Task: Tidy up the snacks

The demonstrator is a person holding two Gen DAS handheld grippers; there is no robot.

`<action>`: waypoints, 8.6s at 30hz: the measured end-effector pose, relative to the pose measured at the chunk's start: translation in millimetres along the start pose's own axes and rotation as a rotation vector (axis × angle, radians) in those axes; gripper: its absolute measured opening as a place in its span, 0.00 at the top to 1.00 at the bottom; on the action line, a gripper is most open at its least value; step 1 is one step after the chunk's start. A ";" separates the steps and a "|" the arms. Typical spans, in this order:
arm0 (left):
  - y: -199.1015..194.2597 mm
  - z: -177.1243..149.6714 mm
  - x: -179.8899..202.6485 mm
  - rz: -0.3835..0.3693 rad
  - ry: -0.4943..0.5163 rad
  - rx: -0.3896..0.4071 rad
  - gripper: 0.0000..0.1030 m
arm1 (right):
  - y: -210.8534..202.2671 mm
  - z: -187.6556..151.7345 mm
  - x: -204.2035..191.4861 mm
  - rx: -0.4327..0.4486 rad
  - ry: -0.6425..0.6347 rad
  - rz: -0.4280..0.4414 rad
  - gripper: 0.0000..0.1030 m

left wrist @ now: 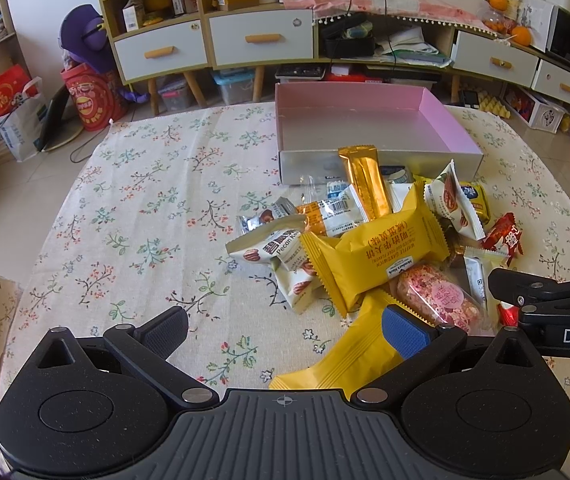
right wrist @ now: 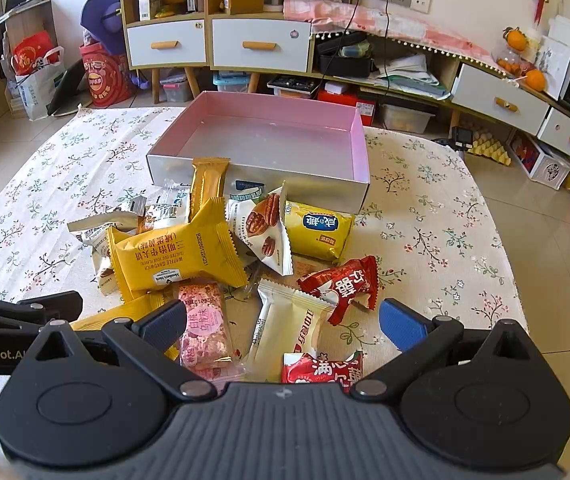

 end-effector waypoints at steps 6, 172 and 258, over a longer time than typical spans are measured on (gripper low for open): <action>-0.2 0.3 -0.2 0.000 -0.001 0.000 0.00 | 0.2 0.0 0.0 -0.001 0.000 0.000 0.00; 188.7 204.2 -15.6 -0.094 0.084 0.111 0.64 | 154.7 152.5 8.4 -0.009 0.159 0.243 0.71; 27.9 13.8 38.0 -0.299 0.389 0.331 0.03 | 17.7 -18.3 36.9 0.017 -0.224 0.260 0.00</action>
Point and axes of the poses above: each gripper's, at about its wrist camera, not at the fingertips, and y roughly the way its jaws point, x to its right, z to its top, the point moved 8 cm from there along y, roughly the way its jaws point, and after that the axes turned 15 degrees about y, right-handed, at the moved point
